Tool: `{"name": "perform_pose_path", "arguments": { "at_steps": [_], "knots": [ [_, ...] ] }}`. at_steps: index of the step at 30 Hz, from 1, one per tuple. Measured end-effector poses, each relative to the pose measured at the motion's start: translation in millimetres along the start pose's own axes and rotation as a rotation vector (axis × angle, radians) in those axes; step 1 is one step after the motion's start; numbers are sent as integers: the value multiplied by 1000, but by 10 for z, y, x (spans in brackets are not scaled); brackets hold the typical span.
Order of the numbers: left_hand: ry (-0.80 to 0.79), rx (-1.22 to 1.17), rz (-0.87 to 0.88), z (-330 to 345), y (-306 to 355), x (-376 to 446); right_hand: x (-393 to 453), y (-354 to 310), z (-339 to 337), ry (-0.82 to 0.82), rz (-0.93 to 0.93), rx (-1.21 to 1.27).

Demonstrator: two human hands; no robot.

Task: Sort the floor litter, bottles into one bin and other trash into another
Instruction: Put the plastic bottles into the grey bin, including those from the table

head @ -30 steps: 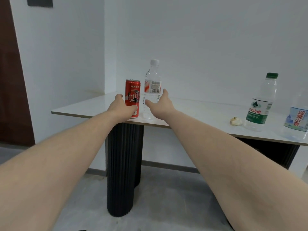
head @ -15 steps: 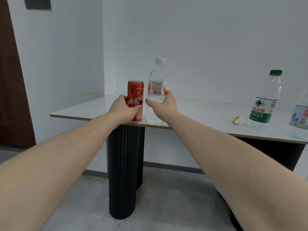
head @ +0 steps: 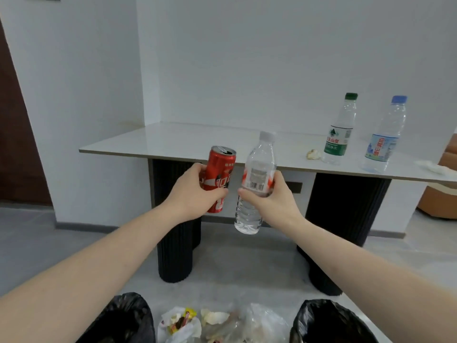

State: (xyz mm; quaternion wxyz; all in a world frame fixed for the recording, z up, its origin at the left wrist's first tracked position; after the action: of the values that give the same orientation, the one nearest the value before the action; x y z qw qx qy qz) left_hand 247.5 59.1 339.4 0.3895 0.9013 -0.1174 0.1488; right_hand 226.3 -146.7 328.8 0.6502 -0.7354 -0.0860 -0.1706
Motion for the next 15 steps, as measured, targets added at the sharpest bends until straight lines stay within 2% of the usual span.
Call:
{"name": "perform_pose_path", "arguments": {
  "at_steps": [5, 10, 15],
  "knots": [
    [-100, -83, -84, 680, -19, -753, -757, 367, -499, 15, 92, -107],
    [-219, -7, -104, 1448, -1, -1330, -1353, 859, -1024, -7, 155, -290],
    [-307, 28, -145, 2009, -102, -1587, -1646, 1506, -1704, 126, 291, -417]
  ]
}}
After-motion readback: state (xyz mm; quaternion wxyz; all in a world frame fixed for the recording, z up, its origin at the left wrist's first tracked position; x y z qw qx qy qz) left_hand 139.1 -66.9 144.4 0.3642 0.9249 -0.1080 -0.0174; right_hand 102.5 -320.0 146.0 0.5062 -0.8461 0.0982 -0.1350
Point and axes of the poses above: each hand's wrist, its own x-axis towards the middle knuckle, its own z-axis out of the palm, y = z × x, the point moved 9 cm from there along x, towards the middle knuckle, and after that the axes turned 12 degrees about x, right-handed, at the moved point
